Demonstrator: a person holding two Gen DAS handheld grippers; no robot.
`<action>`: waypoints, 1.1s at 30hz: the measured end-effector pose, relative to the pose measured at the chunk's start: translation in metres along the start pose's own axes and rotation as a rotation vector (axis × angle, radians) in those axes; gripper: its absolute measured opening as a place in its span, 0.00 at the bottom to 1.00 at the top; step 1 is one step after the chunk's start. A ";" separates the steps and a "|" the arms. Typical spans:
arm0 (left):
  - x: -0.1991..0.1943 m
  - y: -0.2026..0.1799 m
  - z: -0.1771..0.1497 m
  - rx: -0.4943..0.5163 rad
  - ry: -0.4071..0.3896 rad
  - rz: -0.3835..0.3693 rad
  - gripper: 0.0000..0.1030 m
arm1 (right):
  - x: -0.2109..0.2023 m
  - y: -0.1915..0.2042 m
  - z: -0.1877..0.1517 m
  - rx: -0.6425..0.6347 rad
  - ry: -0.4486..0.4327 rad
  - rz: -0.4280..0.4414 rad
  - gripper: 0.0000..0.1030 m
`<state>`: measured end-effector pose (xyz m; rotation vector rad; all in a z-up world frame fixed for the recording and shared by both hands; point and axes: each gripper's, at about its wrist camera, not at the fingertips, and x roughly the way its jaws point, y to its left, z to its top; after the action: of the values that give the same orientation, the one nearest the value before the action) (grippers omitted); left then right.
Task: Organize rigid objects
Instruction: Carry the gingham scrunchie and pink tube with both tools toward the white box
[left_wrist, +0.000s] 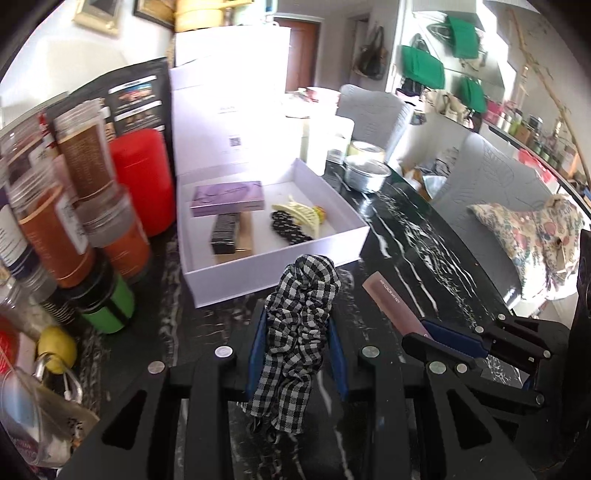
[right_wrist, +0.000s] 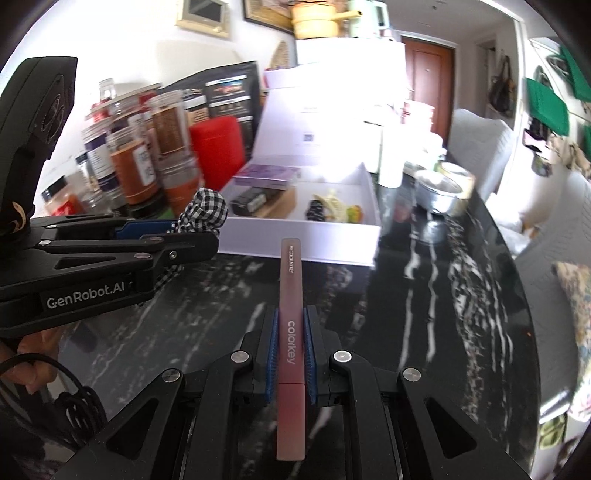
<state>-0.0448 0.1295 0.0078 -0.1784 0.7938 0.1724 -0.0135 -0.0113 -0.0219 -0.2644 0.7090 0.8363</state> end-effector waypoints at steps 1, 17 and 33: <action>-0.001 0.003 0.000 -0.006 -0.003 0.006 0.30 | 0.000 0.003 0.001 -0.005 0.000 0.008 0.13; 0.002 0.034 0.039 -0.033 -0.048 0.009 0.30 | 0.017 0.018 0.044 -0.053 -0.010 0.042 0.13; 0.027 0.031 0.093 -0.019 -0.092 -0.011 0.30 | 0.038 -0.007 0.091 -0.060 -0.057 0.031 0.13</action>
<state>0.0313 0.1829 0.0499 -0.1914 0.6997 0.1765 0.0518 0.0499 0.0205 -0.2823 0.6368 0.8926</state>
